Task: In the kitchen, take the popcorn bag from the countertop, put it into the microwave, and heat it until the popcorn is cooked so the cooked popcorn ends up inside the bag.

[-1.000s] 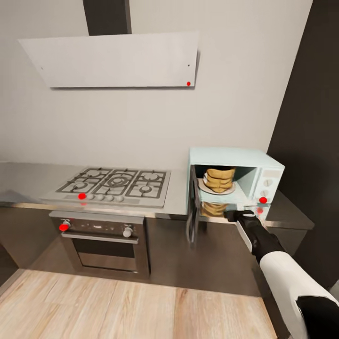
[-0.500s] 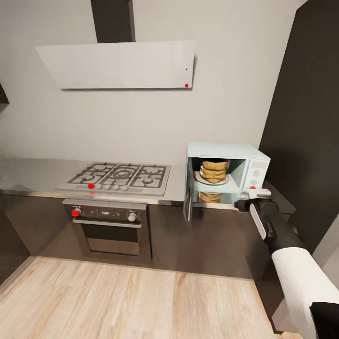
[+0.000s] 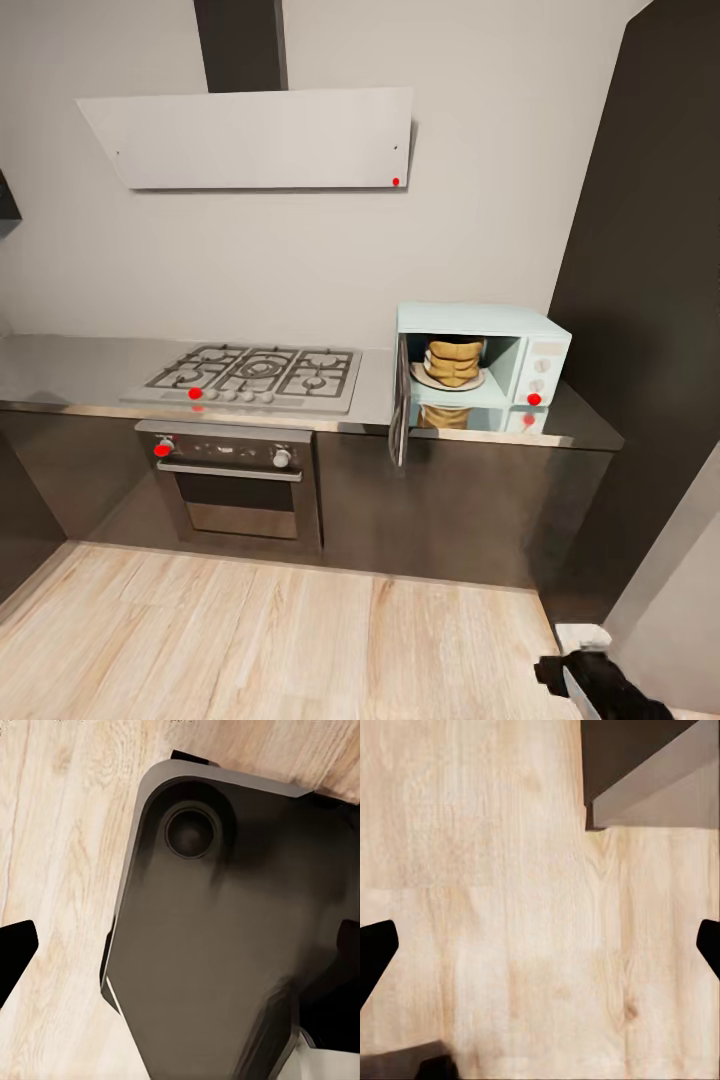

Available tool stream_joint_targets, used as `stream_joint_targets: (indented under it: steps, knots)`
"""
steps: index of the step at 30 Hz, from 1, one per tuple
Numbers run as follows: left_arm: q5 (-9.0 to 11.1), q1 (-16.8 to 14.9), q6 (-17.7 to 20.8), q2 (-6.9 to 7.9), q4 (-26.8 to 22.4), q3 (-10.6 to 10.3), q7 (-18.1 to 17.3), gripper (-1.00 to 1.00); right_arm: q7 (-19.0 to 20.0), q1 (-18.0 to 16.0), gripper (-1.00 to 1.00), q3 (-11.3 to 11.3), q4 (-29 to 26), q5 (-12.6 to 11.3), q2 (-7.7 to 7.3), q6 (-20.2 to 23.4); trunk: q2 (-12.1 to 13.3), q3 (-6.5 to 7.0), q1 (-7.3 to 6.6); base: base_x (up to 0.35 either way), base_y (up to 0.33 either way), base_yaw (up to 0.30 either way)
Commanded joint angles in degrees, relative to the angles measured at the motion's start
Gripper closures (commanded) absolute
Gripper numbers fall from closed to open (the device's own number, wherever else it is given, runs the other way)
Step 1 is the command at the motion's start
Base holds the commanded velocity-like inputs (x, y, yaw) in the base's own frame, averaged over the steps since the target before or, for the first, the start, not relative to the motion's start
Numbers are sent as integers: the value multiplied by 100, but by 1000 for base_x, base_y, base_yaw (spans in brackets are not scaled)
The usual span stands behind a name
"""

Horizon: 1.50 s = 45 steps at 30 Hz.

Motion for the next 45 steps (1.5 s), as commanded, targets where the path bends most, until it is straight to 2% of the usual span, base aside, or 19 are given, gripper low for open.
stream_joint_targets:
  steps: [1, 4, 6, 7, 9, 13, 20, 25, 27, 29, 31, 32, 34, 36, 39, 40, 42, 43, 45]
  knots:
    - [24, 1, -7, 1, -20, 1, 4, -100, -14, 14, -100, 2, 741, 10, 14, -497, -4, -5, 0, 0, 0, 0]
    - [11, 0, -8, 2, -71, -11, 4, -100, -10, 33, -100, 11, 2283, 13, 95, -1616, -4, -5, 0, 0, 0, 0]
    - [-4, 1, -13, -4, -79, -39, 4, -100, 40, 83, -100, 11, 2623, 2, 128, -1961, -4, -5, 0, 0, 0, 0]
    - [-10, 5, -11, -6, -67, -46, 4, -100, 106, 540, -100, 15, 2737, 4, 147, -2202, -4, -5, 0, 0, 0, 0]
    - [-8, 3, -9, -11, -37, -37, 4, -100, 128, 899, -100, 18, 2766, 12, 216, -2458, -4, -5, 0, 0, 0, 0]
    - [-19, 7, -7, -15, -6, -44, 4, -100, 138, 1428, -100, 28, 2776, 87, 541, -2922, -4, -5, 0, 0, 0, 0]
    - [-33, 7, -7, -15, 4, -52, 4, -100, 138, 1517, -100, 29, 2776, 102, 600, -3041, -4, -5, 0, 0, 0, 0]
    - [-4, 4, 13, -20, -200, -31, 15, -100, 139, 1518, -100, 29, 2776, 93, 606, -3050, -4, -5, 0, 0, 0, 0]
    - [-2, 2, 107, -12, -717, -30, 29, -100, 139, 1517, -100, 29, 2778, 76, 609, -3048, -4, -5, 0, 0, 0, 0]
    - [0, 2, 464, 78, -1382, -23, 24, -100, 139, 1518, -100, 29, 2781, 56, 610, -3048, -4, -5, 0, 0, 0, 0]
    - [1, 0, 1324, 169, -2506, -18, 16, -100, 139, 1514, -100, 29, 2783, 45, 610, -3043, -4, -5, 0, 0, 0, 0]
    - [1, -1, 1626, 182, -2984, -15, 12, -100, 139, 1514, -100, 29, 2783, 44, 613, -3037, -4, -5, 0, 0, 0, 0]
    - [-11, -1, 2317, 183, -4216, -10, 12, -100, 139, 1513, -100, 29, 2784, 42, 611, -3030, -4, -5, 0, 0, 0, 0]
    - [-25, -1, 3102, 166, -5666, -9, 8, -100, 139, 1514, -100, 29, 2785, 33, 610, -3033, -4, -5, 0, 0, 0, 0]
    - [-12, -147, 3661, 154, -6690, -8, 12, -100, 139, 1514, -100, 29, 2784, 30, 610, -3034, -4, -5, 0, 0, 0, 0]
    - [8, -548, 3819, 142, -6936, -8, 12, -100, 139, 1517, -100, 29, 2782, 31, 608, -3035, -4, -5, 0, 0, 0, 0]
    - [33, -1126, 3976, 130, -7010, -8, 8, -100, 139, 1516, -100, 29, 2781, 32, 604, -3035, -4, -5, 0, 0, 0, 0]
    - [38, -1586, 4111, 81, -7022, -8, 9, -100, 139, 1516, -100, 29, 2780, 32, 607, -3035, -4, -5, 0, 0, 0, 0]
    - [25, -2119, 4203, -24, -7025, -8, 17, -100, 139, 1517, -100, 29, 2782, 32, 609, -3035, -4, -5, 0, 0, 0, 0]
